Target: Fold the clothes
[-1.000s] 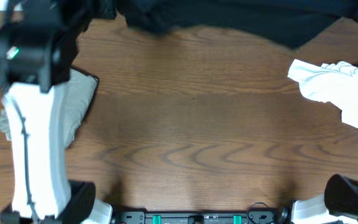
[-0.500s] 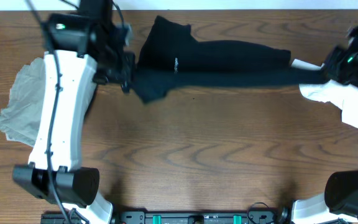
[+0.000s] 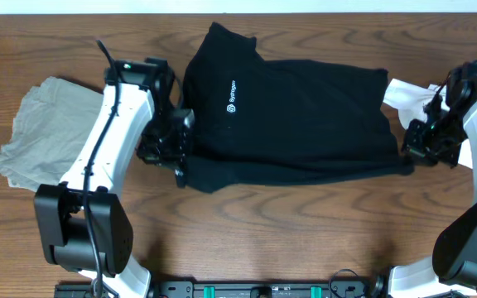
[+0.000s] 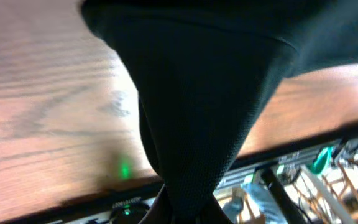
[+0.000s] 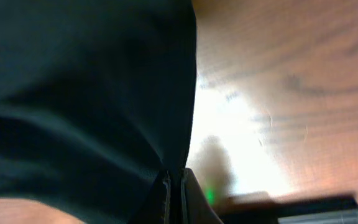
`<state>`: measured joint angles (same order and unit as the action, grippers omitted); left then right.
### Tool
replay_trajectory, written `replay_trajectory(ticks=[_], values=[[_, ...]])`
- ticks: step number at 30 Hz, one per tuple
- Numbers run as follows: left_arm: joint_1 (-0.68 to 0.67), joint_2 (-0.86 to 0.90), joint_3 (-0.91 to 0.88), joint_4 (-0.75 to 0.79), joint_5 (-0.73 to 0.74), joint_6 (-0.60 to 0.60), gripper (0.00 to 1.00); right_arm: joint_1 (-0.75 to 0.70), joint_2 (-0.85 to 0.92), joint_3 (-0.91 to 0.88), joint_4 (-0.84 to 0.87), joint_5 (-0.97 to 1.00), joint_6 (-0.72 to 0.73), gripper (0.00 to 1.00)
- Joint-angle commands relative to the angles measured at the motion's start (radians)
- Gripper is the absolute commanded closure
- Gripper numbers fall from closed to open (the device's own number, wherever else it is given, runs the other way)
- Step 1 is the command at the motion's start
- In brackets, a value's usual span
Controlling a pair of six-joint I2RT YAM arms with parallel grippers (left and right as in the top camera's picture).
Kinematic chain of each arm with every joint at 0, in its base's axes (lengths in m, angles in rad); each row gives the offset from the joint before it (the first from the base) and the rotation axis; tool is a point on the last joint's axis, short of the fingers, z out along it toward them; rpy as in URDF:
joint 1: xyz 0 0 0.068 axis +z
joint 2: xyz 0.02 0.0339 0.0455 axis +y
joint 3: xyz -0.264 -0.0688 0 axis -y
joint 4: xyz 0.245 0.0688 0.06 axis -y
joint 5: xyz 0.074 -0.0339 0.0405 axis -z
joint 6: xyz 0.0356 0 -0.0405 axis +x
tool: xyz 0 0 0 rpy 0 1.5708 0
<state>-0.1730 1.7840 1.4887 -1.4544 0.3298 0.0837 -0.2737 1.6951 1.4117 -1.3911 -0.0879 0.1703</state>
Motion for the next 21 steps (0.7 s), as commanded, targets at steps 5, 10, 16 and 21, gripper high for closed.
replay_trajectory(ticks=[5, 10, 16, 21], values=[[-0.072, -0.079, -0.038, -0.013, 0.036, 0.044, 0.94, -0.008, -0.026, -0.020, -0.061, 0.085, -0.018, 0.99], [-0.081, -0.142, -0.072, -0.014, 0.018, 0.042, 0.94, -0.008, -0.082, -0.020, -0.068, 0.095, -0.018, 0.99], [-0.080, -0.211, -0.118, 0.013, 0.018, 0.034, 0.94, -0.008, -0.108, -0.039, -0.076, 0.099, -0.014, 0.99], [-0.080, -0.223, -0.168, 0.040, 0.018, 0.011, 0.94, -0.008, -0.116, -0.139, -0.039, 0.097, -0.009, 0.99]])
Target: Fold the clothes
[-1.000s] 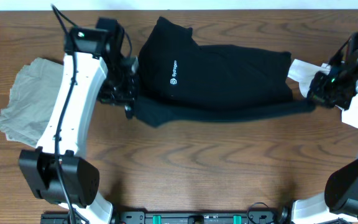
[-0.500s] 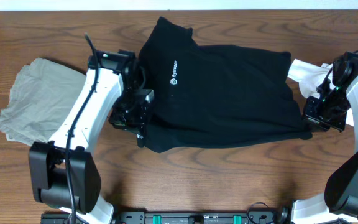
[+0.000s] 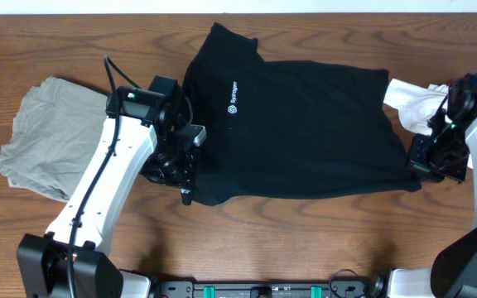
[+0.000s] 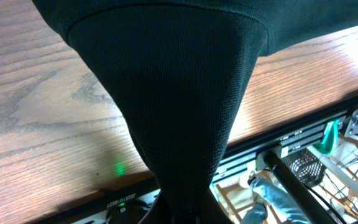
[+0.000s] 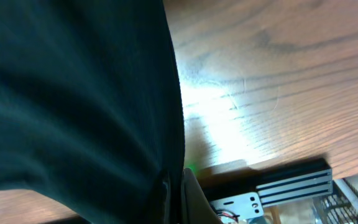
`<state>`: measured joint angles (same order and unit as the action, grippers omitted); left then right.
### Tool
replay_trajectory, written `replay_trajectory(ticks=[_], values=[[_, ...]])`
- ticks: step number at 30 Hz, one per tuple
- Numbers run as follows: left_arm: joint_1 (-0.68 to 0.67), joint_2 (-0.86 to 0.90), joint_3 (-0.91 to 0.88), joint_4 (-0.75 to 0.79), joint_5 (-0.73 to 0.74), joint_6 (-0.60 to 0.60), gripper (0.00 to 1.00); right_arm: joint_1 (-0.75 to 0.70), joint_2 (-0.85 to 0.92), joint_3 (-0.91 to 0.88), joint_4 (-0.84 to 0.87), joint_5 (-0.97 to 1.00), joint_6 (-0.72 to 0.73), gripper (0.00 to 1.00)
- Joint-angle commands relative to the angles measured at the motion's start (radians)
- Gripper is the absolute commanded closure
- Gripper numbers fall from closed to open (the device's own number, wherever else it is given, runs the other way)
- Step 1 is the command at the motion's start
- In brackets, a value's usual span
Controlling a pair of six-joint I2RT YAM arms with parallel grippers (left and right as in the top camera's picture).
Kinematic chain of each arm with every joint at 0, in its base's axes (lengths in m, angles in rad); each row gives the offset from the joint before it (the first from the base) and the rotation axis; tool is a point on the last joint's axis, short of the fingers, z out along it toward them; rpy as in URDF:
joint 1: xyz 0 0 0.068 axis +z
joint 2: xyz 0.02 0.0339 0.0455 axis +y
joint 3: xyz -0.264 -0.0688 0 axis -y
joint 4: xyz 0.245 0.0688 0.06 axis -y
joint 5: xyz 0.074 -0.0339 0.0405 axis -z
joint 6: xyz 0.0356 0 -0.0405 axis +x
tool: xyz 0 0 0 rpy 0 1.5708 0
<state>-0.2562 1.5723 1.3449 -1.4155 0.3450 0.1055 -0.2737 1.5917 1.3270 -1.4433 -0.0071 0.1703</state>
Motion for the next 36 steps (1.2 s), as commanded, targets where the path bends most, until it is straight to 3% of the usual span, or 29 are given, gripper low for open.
replay_trajectory(ticks=[1, 12, 26, 36], values=[[0.003, -0.011, -0.032, 0.006, 0.003, -0.013, 0.94, -0.008, -0.019, -0.083, 0.030, 0.008, -0.006, 0.99], [0.003, -0.040, -0.091, 0.049, 0.002, -0.055, 0.94, -0.008, -0.108, -0.285, 0.166, -0.020, 0.045, 0.99], [0.003, -0.213, -0.320, 0.145, 0.002, -0.164, 0.94, -0.019, -0.128, -0.295, 0.169, 0.030, 0.102, 0.99], [0.003, -0.295, -0.351, 0.143, -0.051, -0.266, 0.94, -0.060, -0.129, -0.295, 0.149, 0.064, 0.157, 0.99]])
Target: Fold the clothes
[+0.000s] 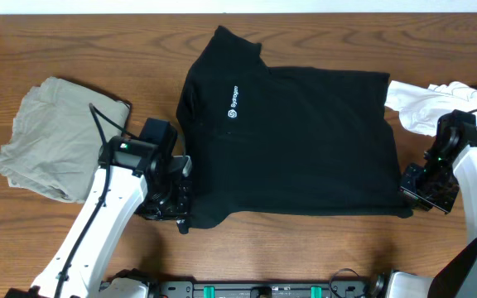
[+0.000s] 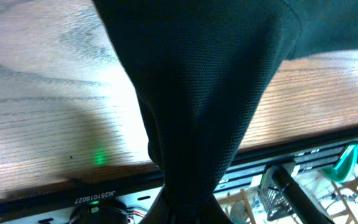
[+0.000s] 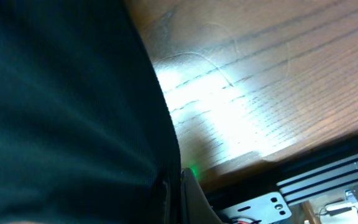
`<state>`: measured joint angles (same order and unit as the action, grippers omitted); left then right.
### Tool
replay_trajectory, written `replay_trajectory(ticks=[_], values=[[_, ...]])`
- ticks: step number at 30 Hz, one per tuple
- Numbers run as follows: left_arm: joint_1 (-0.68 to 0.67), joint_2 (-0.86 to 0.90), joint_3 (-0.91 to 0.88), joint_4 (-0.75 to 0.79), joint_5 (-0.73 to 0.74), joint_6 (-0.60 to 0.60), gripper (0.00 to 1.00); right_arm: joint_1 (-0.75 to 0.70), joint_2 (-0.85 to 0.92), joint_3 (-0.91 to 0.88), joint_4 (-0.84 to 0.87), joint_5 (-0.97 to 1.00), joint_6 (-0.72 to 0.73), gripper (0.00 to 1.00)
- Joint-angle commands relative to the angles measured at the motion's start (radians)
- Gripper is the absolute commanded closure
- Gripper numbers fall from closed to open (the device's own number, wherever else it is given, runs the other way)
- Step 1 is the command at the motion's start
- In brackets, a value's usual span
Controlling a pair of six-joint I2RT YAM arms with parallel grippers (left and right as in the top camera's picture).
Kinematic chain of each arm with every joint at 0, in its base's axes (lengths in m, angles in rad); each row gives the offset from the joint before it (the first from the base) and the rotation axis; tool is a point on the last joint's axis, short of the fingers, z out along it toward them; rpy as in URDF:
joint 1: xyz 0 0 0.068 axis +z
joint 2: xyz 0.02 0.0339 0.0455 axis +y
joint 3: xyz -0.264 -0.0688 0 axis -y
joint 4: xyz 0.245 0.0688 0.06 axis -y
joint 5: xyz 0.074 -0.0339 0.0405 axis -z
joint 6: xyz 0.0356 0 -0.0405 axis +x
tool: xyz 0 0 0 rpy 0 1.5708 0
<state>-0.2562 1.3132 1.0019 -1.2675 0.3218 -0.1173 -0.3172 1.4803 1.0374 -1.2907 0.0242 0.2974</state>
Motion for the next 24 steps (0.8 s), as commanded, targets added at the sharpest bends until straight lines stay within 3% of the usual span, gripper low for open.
replay_trajectory(ticks=[1, 9, 24], values=[[0.003, -0.049, -0.009, -0.005, -0.029, -0.051, 0.94, -0.020, -0.017, -0.005, -0.003, 0.034, 0.032, 0.99], [0.003, -0.084, -0.009, 0.235, -0.076, -0.122, 0.94, -0.027, -0.017, -0.005, 0.077, 0.006, 0.031, 0.99], [0.003, 0.101, -0.009, 0.632, -0.159, -0.146, 0.94, -0.022, -0.014, -0.005, 0.447, -0.134, 0.031, 0.99]])
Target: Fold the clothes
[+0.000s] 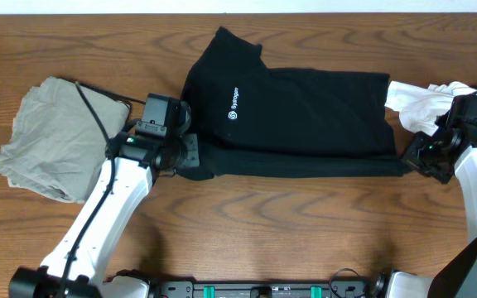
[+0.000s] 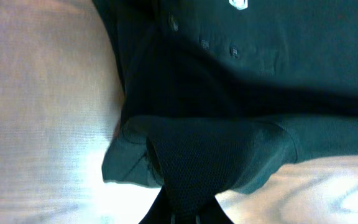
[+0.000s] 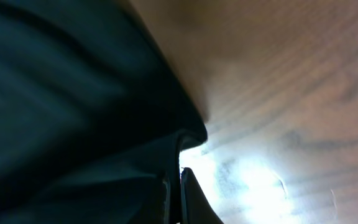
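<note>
A black polo shirt (image 1: 305, 116) with a small white chest logo lies across the middle of the wooden table, its near edge doubled back over itself into a narrower band. My left gripper (image 1: 190, 155) is shut on the shirt's lower left corner (image 2: 191, 168). At the right end my right gripper (image 1: 410, 157) is shut on the lower right corner (image 3: 166, 155). Both wrist views are filled with dark fabric pinched between the fingers.
A crumpled olive-grey garment (image 1: 48, 132) lies at the left of the table. White cloth (image 1: 421, 99) is bunched at the right, just behind the right arm. Bare wood (image 1: 288, 223) runs along the front of the table.
Both grippers have moved away from the table's front edge toward the back, still holding the corners. The shirt's near edge now lies folded over the body, so the shirt looks narrower.
Both grippers held the shirt's lower corners throughout. At first the corners sat near mid-table with the fabric rumpled. They then stood nearer the front edge and the shirt lay stretched flat. Now the corners are back over the shirt, the hem doubled onto it.
</note>
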`<state>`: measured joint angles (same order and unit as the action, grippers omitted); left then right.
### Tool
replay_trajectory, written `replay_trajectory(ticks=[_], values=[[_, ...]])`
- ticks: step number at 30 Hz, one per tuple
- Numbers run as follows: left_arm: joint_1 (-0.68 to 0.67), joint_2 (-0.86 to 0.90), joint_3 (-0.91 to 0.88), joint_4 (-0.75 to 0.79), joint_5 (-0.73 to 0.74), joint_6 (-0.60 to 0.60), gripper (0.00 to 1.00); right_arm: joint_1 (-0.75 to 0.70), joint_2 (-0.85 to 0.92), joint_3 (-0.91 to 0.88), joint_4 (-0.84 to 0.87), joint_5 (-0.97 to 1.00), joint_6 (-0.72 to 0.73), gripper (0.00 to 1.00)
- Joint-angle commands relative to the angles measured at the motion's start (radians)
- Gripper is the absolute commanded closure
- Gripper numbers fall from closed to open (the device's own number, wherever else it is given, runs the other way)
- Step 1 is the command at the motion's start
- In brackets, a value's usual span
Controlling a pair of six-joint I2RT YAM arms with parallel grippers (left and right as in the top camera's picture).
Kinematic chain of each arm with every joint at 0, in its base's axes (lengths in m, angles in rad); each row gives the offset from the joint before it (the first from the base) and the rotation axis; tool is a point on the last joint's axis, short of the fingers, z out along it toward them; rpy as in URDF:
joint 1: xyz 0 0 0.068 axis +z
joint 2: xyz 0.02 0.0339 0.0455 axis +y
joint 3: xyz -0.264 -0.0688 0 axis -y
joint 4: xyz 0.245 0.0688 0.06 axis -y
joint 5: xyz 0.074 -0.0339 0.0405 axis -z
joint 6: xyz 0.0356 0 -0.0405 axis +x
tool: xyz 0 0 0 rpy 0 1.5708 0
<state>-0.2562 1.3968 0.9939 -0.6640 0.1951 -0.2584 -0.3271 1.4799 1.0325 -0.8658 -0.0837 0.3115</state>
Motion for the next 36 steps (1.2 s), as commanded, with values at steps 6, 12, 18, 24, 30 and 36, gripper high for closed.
replay_trajectory(ticks=[6, 12, 18, 24, 30, 36], values=[[0.003, 0.037, -0.001, 0.189, -0.032, -0.005, 0.94, -0.012, 0.031, 0.000, 0.090, -0.030, 0.018, 0.99], [0.003, 0.046, -0.001, 0.241, -0.032, -0.005, 0.93, -0.012, 0.132, 0.000, 0.170, -0.031, 0.018, 0.99], [0.003, 0.107, -0.001, 0.250, -0.081, -0.005, 0.94, -0.012, 0.216, 0.000, 0.267, -0.060, 0.018, 0.99], [0.003, 0.182, -0.001, 0.286, -0.084, -0.005, 0.93, -0.012, 0.227, 0.000, 0.346, -0.067, 0.033, 0.99], [0.003, 0.204, -0.001, 0.307, -0.085, -0.005, 0.88, -0.012, 0.227, 0.000, 0.392, -0.067, 0.034, 0.59], [0.003, 0.204, -0.001, 0.307, -0.085, -0.005, 0.83, -0.012, 0.227, 0.000, 0.383, -0.093, 0.032, 0.60]])
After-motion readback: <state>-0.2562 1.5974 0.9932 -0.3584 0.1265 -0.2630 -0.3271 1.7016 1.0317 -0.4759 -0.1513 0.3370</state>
